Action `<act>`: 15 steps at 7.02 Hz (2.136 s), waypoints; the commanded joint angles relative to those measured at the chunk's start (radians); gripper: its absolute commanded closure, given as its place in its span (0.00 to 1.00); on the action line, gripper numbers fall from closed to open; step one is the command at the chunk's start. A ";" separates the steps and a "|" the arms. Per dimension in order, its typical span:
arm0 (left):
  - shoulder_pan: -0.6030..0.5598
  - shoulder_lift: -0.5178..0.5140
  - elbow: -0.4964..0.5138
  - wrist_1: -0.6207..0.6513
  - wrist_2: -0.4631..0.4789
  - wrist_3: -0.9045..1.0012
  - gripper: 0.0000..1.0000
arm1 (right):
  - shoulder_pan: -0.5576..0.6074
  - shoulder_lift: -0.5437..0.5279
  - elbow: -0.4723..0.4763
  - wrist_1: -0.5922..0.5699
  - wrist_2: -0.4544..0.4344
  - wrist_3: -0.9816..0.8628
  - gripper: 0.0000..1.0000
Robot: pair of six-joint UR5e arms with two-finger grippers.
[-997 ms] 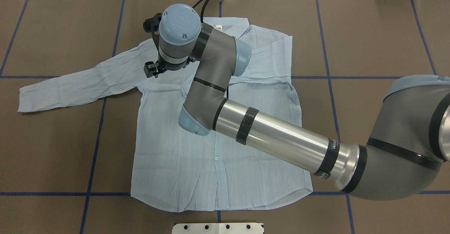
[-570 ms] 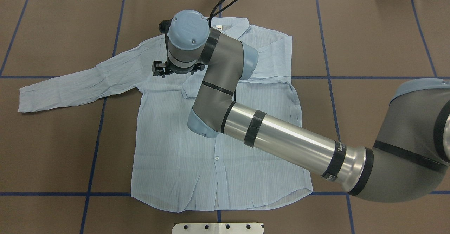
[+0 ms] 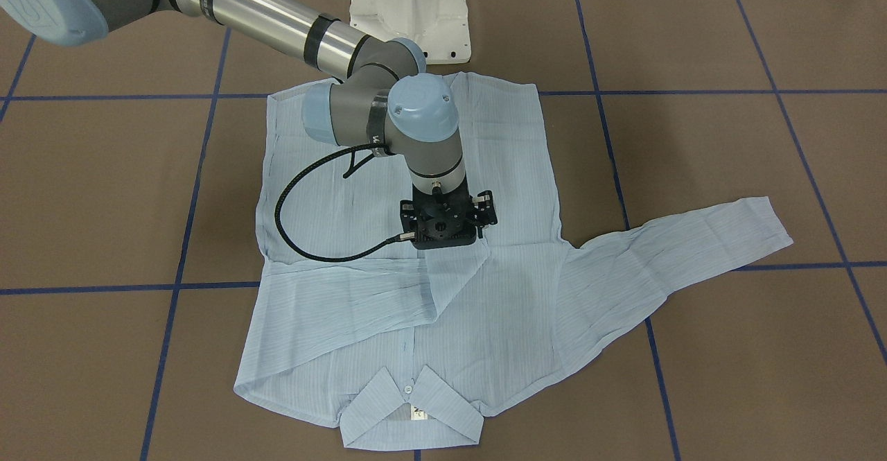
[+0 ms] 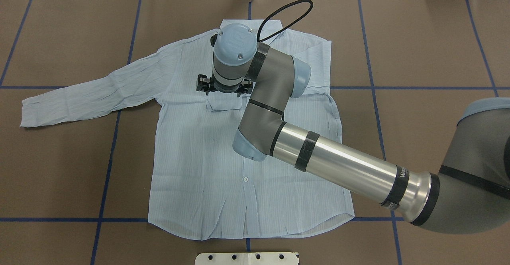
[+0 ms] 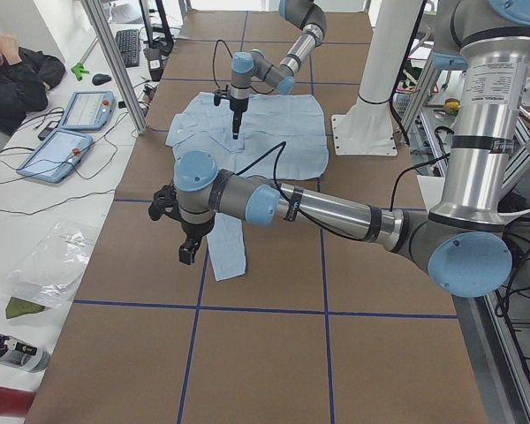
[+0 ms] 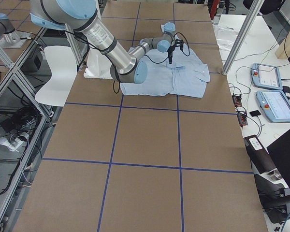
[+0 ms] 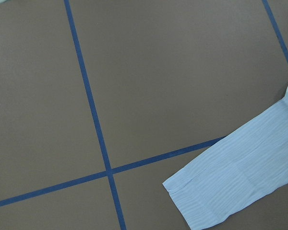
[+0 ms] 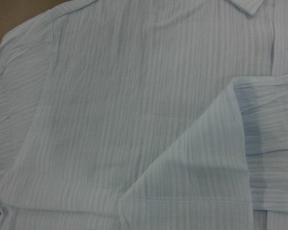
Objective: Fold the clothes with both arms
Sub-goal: 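Lay the sleeve across the shirt chest with the right gripper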
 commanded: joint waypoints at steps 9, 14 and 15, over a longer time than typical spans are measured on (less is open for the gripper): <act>0.000 0.003 0.002 -0.006 0.000 -0.002 0.00 | 0.001 -0.043 0.001 -0.026 0.019 0.045 0.63; 0.000 0.006 0.001 -0.006 -0.001 -0.002 0.00 | 0.010 -0.047 0.001 -0.028 0.046 0.042 0.60; 0.000 0.006 0.001 -0.006 -0.001 -0.002 0.00 | 0.010 -0.047 0.001 -0.028 0.046 0.044 0.62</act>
